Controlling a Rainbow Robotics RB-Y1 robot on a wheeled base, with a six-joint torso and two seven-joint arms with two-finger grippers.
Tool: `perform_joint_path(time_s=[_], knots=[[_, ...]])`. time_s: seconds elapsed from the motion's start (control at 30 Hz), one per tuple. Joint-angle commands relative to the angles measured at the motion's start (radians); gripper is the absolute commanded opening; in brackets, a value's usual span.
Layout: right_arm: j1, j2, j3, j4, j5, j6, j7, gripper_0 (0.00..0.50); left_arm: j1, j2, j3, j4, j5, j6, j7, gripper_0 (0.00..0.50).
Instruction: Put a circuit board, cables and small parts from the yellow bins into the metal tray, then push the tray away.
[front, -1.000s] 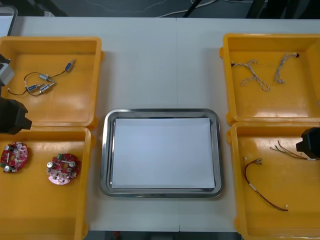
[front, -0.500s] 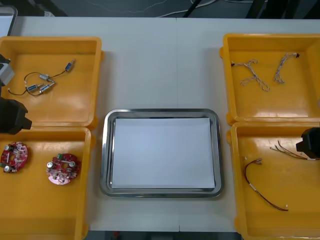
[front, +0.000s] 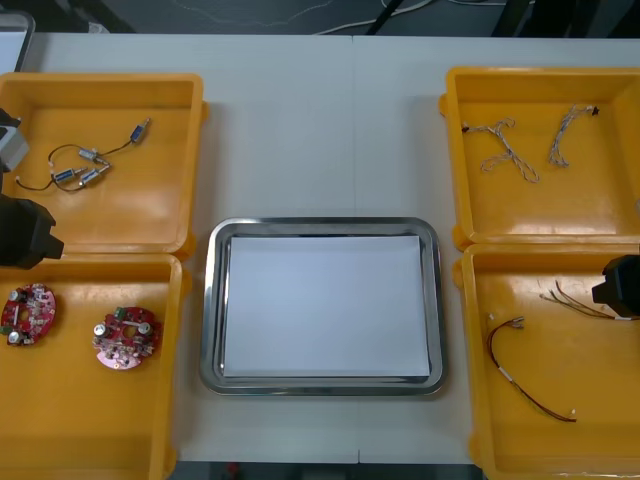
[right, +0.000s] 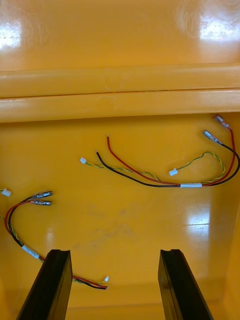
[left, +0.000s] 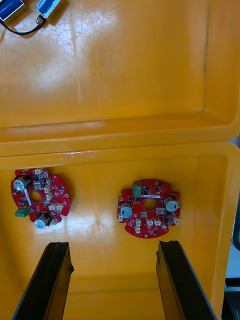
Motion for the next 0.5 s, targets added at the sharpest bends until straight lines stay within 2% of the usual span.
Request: perform_joint_path(time_s=[0.03,0.5], knots=[[0.017,0.008,-0.032,-0.021,0.008,-0.008,0.032,0.5,0.018,0.043,0.031,-0.025,-0.001,0.006,-0.066,0.5],[0.017,0.008,-0.032,-0.021,0.008,-0.008,0.032,0.5,0.018,0.043,0.031,-0.025,-0.001,0.006,-0.066,0.5]])
